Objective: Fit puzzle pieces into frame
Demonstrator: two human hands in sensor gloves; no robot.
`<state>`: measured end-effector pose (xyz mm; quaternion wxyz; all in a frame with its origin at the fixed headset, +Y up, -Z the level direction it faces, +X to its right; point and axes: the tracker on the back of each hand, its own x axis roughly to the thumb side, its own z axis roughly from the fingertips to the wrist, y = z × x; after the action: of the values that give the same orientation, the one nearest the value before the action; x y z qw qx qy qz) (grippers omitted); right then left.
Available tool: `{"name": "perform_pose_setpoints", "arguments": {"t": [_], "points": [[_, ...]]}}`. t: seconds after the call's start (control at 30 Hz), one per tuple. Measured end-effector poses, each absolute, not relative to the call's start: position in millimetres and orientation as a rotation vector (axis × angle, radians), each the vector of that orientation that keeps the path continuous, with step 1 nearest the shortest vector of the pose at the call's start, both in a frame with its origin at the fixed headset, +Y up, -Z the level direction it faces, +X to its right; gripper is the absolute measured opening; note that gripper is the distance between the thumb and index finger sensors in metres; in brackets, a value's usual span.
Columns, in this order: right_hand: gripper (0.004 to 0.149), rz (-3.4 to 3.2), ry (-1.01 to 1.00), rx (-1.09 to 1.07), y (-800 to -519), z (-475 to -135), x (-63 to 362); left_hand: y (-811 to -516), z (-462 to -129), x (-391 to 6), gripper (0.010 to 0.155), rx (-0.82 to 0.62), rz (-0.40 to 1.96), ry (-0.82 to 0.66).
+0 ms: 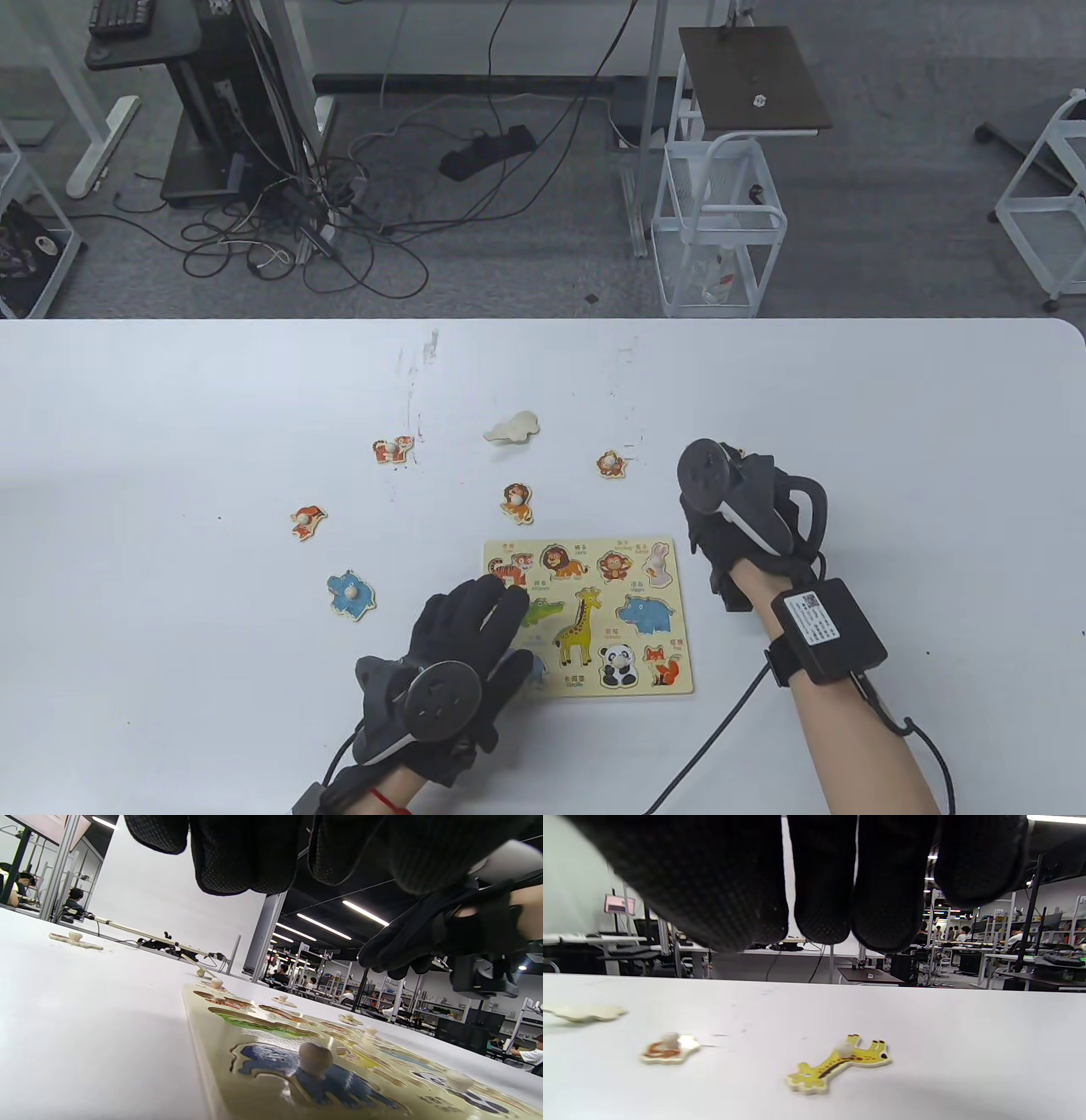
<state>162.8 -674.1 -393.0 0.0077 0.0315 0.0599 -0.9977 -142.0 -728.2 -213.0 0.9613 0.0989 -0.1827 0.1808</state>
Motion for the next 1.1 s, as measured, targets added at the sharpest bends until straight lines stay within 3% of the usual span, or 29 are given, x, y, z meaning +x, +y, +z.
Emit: {"name": "perform_pose_setpoints", "arguments": {"t": [0.33, 0.67, 1.1], "points": [[0.052, -3.012, 0.044, 0.226, -709.0, -449.0, 178.3, -728.0, -214.7, -146.9, 0.066, 0.198, 0.374, -0.363], [0.046, -2.982, -0.033, 0.232, -740.1, -474.4, 179.6, -730.4, -215.3, -146.4, 0.066, 0.174, 0.361, -0.369], [0.045, -3.044, -0.059, 0.168, -741.5, -484.5, 186.8, -730.4, -215.5, -147.3, 0.064, 0.173, 0.357, -0.367]]}}
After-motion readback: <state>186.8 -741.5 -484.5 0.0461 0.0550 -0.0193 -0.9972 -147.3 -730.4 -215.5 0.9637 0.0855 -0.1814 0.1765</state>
